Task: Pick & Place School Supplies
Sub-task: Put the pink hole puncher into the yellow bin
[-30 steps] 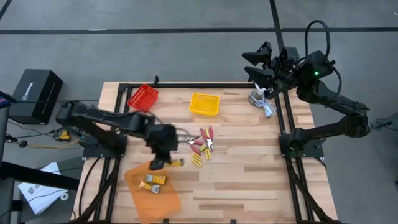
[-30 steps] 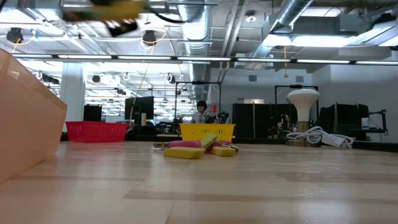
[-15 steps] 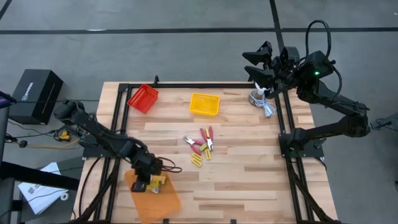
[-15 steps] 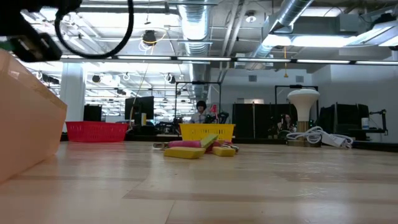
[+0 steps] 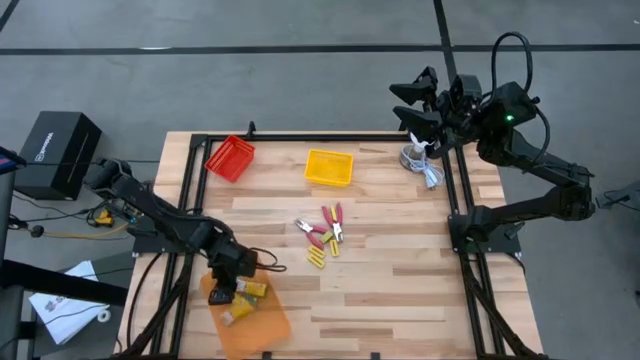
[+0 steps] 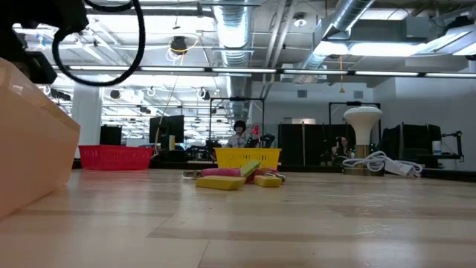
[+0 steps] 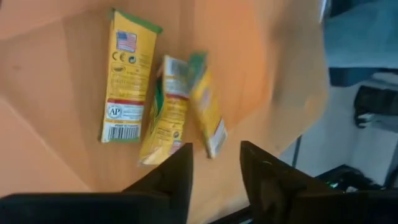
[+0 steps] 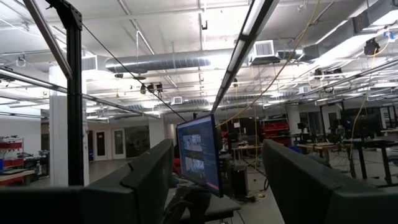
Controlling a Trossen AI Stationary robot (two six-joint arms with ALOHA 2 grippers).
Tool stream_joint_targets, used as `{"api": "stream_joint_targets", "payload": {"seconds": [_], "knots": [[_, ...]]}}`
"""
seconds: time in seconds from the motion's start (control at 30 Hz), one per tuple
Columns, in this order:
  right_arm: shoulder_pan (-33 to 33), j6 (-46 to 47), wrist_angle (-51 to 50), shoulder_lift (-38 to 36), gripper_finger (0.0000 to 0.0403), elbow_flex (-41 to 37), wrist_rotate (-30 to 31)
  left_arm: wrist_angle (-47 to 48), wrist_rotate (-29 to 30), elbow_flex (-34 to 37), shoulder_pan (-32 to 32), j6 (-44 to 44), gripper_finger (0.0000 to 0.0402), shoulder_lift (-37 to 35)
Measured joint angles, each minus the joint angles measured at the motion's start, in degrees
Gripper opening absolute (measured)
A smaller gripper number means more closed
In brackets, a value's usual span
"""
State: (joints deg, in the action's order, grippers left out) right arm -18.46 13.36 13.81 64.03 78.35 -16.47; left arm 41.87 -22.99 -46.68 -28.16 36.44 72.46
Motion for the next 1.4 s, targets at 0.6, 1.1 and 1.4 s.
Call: {"api": "stream_joint_targets", "payload": {"seconds": [0.6,1.1,1.4], "knots": [[0.04,-0.84,-12.26,1.53,0.0235,-0.09,1.54,-15.89,21.68,-0.04,13.17,4.27,0.0146,-15.12],[2.06,-8.14,-27.29,10.79,0.0235,0.00,0.14,-34.03,27.31,-0.07,32.79,-8.19,0.0144,-11.07],[2.20,-8.34,-40.52,14.87,0.0235,0.07,-3.11,-34.72,29.01,-0.08,40.16,-12.20,0.0144,-12.86]]}}
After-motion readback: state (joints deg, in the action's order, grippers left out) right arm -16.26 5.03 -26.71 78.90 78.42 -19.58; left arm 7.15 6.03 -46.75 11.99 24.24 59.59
